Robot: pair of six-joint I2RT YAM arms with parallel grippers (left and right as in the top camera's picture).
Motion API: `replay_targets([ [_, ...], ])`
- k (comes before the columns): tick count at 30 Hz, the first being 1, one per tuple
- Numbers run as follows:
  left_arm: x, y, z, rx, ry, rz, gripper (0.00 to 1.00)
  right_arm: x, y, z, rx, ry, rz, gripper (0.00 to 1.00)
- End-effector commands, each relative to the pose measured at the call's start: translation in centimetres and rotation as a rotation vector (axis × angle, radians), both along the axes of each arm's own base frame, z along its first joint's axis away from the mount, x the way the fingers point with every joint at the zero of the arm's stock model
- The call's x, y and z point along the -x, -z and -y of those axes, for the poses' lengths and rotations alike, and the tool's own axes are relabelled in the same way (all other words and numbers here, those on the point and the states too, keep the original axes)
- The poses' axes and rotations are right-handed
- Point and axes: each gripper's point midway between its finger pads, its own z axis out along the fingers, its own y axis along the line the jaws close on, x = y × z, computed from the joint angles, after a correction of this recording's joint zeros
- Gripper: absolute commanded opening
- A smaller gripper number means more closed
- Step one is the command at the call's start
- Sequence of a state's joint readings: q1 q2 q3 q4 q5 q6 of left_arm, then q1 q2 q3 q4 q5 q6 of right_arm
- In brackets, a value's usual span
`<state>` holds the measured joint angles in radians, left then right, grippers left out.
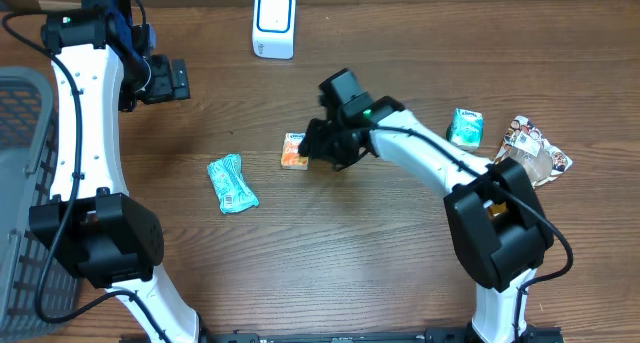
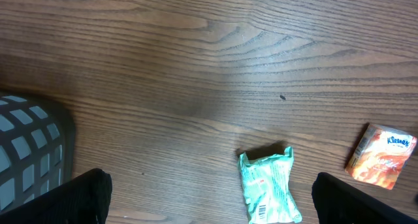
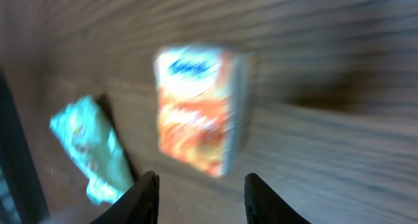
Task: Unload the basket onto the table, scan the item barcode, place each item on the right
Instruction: 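Reach the right gripper to the orange tissue pack and grasp it, then lift the orange pack and hold it at the scanner, right gripper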
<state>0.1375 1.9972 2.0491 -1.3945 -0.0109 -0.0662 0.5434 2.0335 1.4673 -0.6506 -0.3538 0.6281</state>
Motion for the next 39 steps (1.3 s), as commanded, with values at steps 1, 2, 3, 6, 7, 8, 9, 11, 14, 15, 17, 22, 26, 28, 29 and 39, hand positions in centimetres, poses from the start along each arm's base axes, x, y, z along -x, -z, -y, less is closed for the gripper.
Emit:
replay_targets([
  [1, 0.2, -1.1, 0.1, -0.006, 0.026, 0.027, 1.0, -0.3, -0.8, 0.2, -0.013, 0.082, -0.021, 0.4],
  [2, 0.2, -1.1, 0.1, -0.006, 0.026, 0.027, 1.0, 0.1, -0.2, -0.2, 0.0, 0.096, -0.036, 0.4],
  [3, 0.2, -1.1, 0.1, -0.006, 0.026, 0.027, 1.0, 0.2, 0.3, -0.1, 0.017, 0.115, -0.048, 0.4],
  [6, 0.2, -1.1, 0.1, -0.006, 0.026, 0.027, 1.0, 0.6, 2.5, -0.6, 0.049, 0.145, -0.088, 0.39],
  [7, 0.2, -1.1, 0.1, -0.006, 0.026, 0.027, 1.0, 0.6, 2.7, -0.7, 0.045, 0.142, -0.091, 0.38],
  [8, 0.2, -1.1, 0.1, -0.006, 0.026, 0.027, 1.0, 0.8, 3.6, -1.0, 0.046, 0.136, -0.101, 0.38],
  [9, 0.2, -1.1, 0.1, -0.006, 0.026, 0.027, 1.0, 0.9, 4.1, -1.0, 0.053, 0.134, -0.108, 0.38],
  [11, 0.2, -1.1, 0.1, -0.006, 0.027, 0.027, 1.0, 1.0, 4.8, -0.9, 0.064, 0.134, -0.122, 0.37],
  [14, 0.2, -1.1, 0.1, -0.006, 0.026, 0.027, 1.0, 1.3, 6.2, -0.7, 0.082, 0.146, -0.15, 0.33],
  [15, 0.2, -1.1, 0.1, -0.006, 0.026, 0.027, 0.99, 1.3, 6.3, -0.7, 0.084, 0.146, -0.15, 0.3],
  [17, 0.2, -1.1, 0.1, -0.006, 0.026, 0.027, 1.0, 1.1, 6.4, -0.7, 0.084, 0.147, -0.145, 0.21],
  [22, 0.2, -1.1, 0.1, -0.006, 0.026, 0.027, 1.0, 0.9, 6.1, -1.1, 0.065, 0.12, -0.126, 0.04],
  [26, 0.2, -1.1, 0.1, -0.006, 0.026, 0.027, 1.0, 1.4, 3.1, -3.2, -0.103, -0.085, -0.1, 0.04],
  [28, 0.2, -1.1, 0.1, -0.006, 0.026, 0.027, 1.0, 1.5, -1.4, -4.8, -0.294, -0.226, -0.045, 0.04],
  [29, 0.2, -1.1, 0.1, -0.006, 0.026, 0.027, 1.0, 2.0, -6.0, -5.7, -0.461, -0.334, 0.016, 0.04],
  [39, 0.2, -1.1, 0.1, -0.006, 0.026, 0.027, 1.0, 4.4, -23.7, -1.3, -0.946, -0.492, 0.049, 0.04],
])
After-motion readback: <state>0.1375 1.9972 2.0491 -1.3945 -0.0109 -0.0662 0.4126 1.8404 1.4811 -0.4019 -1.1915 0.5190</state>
